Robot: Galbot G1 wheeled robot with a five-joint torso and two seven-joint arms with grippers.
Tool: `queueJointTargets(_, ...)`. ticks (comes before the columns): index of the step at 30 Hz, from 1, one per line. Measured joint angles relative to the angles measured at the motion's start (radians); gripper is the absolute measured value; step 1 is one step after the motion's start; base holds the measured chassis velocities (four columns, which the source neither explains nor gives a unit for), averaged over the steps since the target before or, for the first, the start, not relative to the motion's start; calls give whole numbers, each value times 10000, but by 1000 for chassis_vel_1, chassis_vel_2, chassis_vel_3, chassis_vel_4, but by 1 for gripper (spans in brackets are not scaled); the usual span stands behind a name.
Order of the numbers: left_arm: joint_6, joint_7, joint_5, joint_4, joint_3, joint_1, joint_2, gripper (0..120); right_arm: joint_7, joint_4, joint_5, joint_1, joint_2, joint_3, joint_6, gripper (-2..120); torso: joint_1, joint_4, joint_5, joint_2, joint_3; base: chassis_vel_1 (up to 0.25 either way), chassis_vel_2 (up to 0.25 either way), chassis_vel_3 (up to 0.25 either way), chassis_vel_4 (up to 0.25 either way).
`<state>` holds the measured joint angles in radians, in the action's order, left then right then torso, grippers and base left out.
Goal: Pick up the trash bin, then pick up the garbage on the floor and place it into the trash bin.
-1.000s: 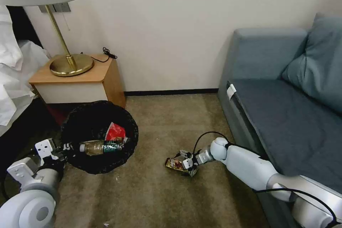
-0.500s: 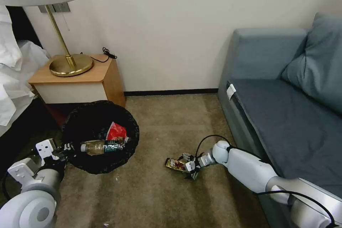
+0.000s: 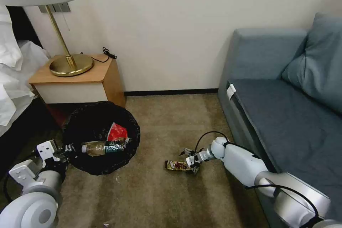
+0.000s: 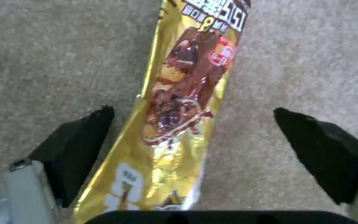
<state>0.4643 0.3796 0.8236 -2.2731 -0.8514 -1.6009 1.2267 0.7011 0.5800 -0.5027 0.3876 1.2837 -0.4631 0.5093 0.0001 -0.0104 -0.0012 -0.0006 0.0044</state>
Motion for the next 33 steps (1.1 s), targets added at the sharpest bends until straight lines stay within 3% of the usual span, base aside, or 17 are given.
queueJointTargets(12, -14, -18, 3, -27, 21, 25, -24, 1, 247, -17, 132, 98, 69, 128, -209, 59, 0, 0, 1, 0, 1, 0, 0, 0, 0)
queueJointTargets(18, -15, -16, 12, -88, 2, -6, -37, 1, 329, 40, 279, 140, 80, 176, -367, 33, 0, 0, 1, 0, 0, 0, 0, 0, 0)
queueJointTargets(22, -15, -14, 10, -91, 11, -6, -30, 1, 328, 77, 415, 202, 51, 236, -377, 24, 0, 0, 1, 0, 0, 0, 0, 0, 0)
queueJointTargets(28, -15, 5, -13, -86, 73, 33, -38, 1, 419, 618, 1948, 309, -360, 290, -566, 0, 0, -1, 2, 0, 1, 0, 0, 0, 0)
queueJointTargets(33, -15, 8, -92, -61, 122, 49, -10, 1, 423, 925, 3221, 186, -730, 447, -757, 0, 0, 5, 4, 0, 1, 0, 0, 0, 0)
